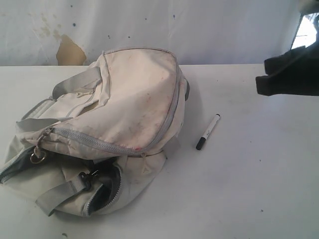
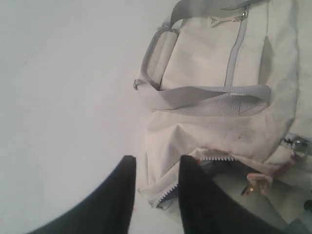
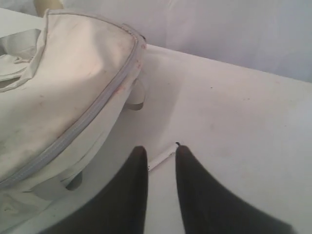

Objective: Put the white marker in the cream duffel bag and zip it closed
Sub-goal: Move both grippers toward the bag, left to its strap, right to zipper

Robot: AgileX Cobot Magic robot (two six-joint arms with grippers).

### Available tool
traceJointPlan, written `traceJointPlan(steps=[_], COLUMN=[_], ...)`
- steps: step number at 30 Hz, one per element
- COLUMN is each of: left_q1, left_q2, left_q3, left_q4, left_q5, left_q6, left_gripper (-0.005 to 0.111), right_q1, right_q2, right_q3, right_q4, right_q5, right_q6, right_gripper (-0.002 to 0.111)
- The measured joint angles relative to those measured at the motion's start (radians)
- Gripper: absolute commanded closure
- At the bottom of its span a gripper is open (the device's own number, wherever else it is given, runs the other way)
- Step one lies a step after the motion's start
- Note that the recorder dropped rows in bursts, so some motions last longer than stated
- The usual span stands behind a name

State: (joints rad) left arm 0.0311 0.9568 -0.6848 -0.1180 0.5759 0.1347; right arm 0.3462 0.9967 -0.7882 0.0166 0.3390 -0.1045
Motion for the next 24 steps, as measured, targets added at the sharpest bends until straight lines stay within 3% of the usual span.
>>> traceJointPlan(steps=[4,7,14,24], left_q1=[0.0,0.0,0.0,0.0], left_q2=[0.112,0.198,0.402,0.678], left_q3=[-0.024,-0.097,-0.268,-0.4], left_q4=[-0.063,-0.159,-0.371,-0.512], left_q5=[-0.045,-0.004,0.104,0.209], left_q6=[0.0,0.007,0.123,0.272], left_gripper=[0.048,0.043,0.042,0.041], right_q1=[0.033,0.056,0.061,0.061], right_q2=[0.005,0.005,0.005,0.005], right_q3=[0.0,0.0,0.0,0.0], right_q4=[0.029,0.065,0.139,0.147], right_q5=[0.003,0.003,0.005,0.005], right_q6=[-0.002,-0.002,-0.004,-0.004], right_gripper=[0.083,0.083,0.083,0.083])
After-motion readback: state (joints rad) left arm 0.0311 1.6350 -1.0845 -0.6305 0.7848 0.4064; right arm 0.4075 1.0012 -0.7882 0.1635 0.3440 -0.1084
